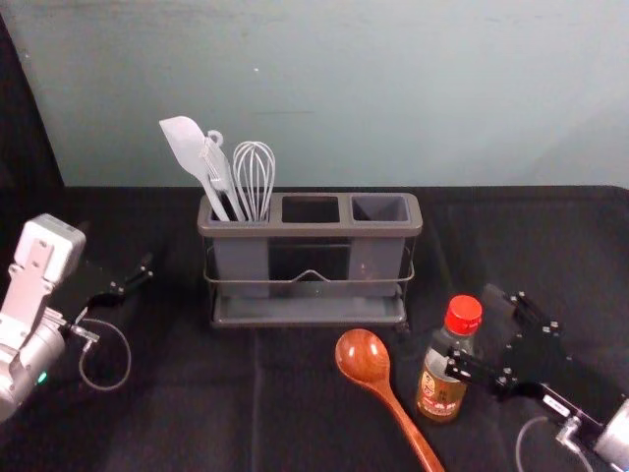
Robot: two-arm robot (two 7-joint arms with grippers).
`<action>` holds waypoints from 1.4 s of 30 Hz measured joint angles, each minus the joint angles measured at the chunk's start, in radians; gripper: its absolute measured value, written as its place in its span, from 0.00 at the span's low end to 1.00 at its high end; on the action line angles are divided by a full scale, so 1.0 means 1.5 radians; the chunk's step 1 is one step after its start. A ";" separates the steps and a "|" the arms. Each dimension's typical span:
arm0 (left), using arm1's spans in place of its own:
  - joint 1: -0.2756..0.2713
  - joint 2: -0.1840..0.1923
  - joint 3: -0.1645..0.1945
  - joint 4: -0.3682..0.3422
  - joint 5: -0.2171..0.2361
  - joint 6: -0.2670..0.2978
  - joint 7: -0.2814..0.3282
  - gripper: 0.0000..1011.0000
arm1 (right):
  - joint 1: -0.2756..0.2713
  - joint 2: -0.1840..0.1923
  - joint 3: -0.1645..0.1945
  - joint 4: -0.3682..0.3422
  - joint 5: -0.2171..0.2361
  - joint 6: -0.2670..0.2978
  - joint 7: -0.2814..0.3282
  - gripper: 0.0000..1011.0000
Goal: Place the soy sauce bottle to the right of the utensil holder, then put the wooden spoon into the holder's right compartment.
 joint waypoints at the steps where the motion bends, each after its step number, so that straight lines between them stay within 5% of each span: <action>1: 0.000 0.000 0.000 0.000 0.000 0.000 0.000 1.00 | 0.007 -0.007 -0.002 0.004 -0.003 0.004 0.002 0.99; 19: 0.000 0.000 0.000 0.000 0.000 0.000 0.000 1.00 | 0.042 -0.067 -0.008 0.035 -0.031 0.020 0.014 0.99; 42: 0.000 0.000 0.000 0.000 0.000 0.000 0.000 1.00 | 0.016 -0.094 0.030 0.031 -0.044 0.023 0.043 0.99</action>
